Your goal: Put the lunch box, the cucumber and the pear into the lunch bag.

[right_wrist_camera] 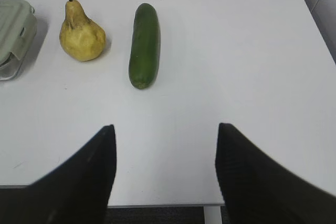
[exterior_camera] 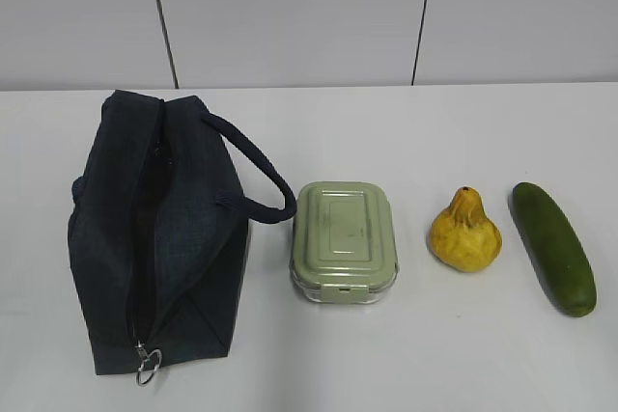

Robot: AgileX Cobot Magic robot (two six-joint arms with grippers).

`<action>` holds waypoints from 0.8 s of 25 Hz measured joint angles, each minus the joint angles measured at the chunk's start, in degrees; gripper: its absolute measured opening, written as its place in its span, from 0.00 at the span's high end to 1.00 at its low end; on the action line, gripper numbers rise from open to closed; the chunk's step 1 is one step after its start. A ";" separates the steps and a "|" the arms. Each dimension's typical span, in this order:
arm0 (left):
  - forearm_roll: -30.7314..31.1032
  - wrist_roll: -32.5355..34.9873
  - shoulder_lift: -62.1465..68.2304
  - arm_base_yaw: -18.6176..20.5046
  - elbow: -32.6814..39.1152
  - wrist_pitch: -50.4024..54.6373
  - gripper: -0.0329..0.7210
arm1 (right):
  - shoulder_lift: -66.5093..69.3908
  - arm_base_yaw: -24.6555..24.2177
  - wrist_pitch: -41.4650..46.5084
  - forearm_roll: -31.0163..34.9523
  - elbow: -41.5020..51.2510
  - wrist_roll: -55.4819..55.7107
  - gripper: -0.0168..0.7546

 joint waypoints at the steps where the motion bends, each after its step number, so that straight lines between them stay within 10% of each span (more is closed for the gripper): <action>1: 0.00 0.00 0.00 0.00 0.00 0.00 0.64 | 0.00 0.00 0.00 0.00 0.00 0.00 0.38; 20: 0.00 0.00 0.00 0.00 0.00 0.00 0.64 | 0.00 0.00 0.00 0.00 0.00 0.00 0.38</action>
